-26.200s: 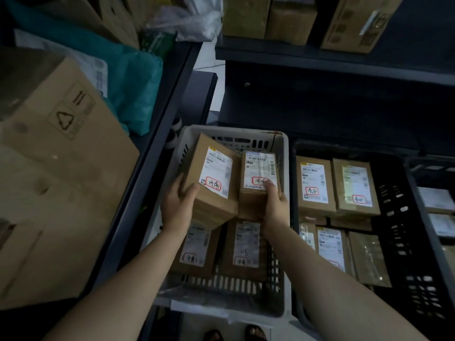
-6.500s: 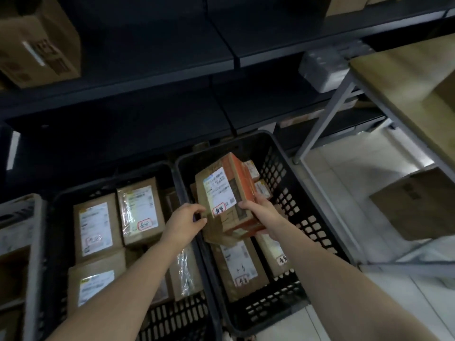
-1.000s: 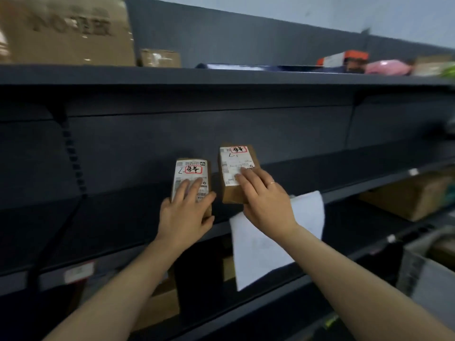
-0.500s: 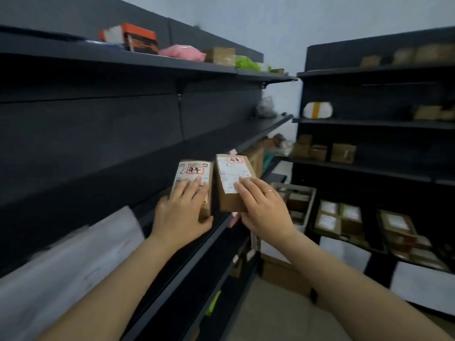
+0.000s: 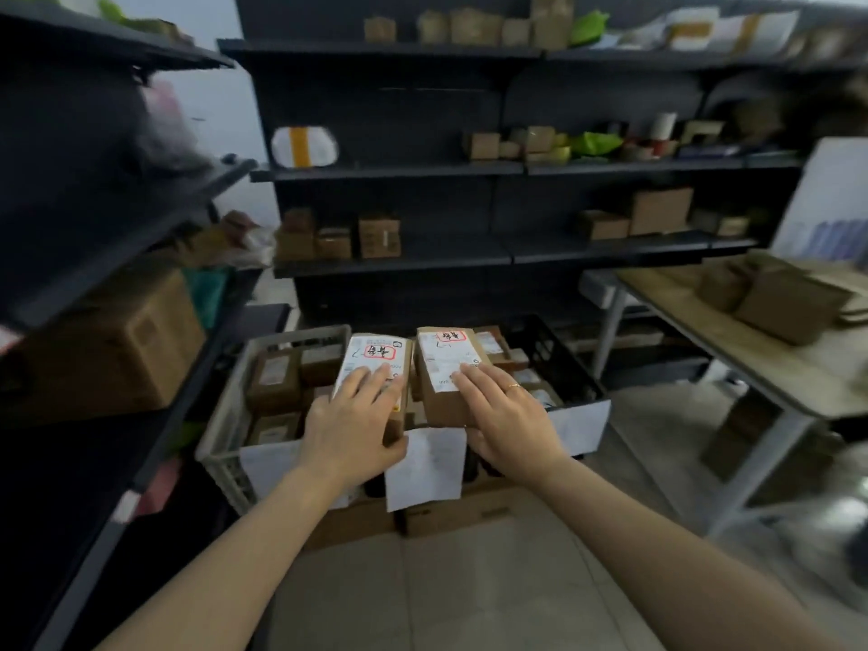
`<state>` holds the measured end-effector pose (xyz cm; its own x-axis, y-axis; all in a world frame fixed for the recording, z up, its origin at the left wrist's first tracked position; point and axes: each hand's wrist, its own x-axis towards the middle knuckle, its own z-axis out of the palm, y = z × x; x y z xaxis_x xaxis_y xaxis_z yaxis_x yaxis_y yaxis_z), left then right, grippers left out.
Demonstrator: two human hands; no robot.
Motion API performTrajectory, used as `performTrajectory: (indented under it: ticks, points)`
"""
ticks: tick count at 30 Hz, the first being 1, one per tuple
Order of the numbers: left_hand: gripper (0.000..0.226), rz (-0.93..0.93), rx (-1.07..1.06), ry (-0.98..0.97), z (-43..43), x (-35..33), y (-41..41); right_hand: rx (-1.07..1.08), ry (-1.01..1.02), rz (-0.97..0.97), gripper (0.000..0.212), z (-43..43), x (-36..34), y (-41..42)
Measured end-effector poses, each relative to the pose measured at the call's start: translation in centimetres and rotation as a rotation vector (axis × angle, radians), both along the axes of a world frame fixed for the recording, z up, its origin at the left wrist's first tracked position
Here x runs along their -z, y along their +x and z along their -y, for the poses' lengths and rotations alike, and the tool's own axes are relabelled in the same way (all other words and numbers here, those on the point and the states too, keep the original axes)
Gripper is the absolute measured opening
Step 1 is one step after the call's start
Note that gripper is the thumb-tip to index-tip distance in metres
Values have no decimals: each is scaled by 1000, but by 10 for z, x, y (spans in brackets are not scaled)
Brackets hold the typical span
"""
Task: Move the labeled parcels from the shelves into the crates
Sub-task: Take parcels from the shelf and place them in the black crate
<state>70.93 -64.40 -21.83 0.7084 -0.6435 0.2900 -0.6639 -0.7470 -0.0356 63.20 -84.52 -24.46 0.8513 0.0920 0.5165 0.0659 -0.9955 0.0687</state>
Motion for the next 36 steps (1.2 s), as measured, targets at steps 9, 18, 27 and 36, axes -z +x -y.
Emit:
performTrajectory:
  ticks: [9, 18, 27, 36]
  points:
    - [76, -89, 165, 169, 188, 51, 113, 168, 81, -118, 74, 174, 51, 85]
    - [74, -202, 199, 222, 278, 102, 231, 193, 39, -297, 79, 274, 97, 189]
    - [74, -433, 241, 264, 351, 169, 350, 511, 307, -489, 67, 329, 143, 296]
    - [73, -554, 346, 317, 424, 242, 373, 812, 510, -740, 67, 397, 207, 324]
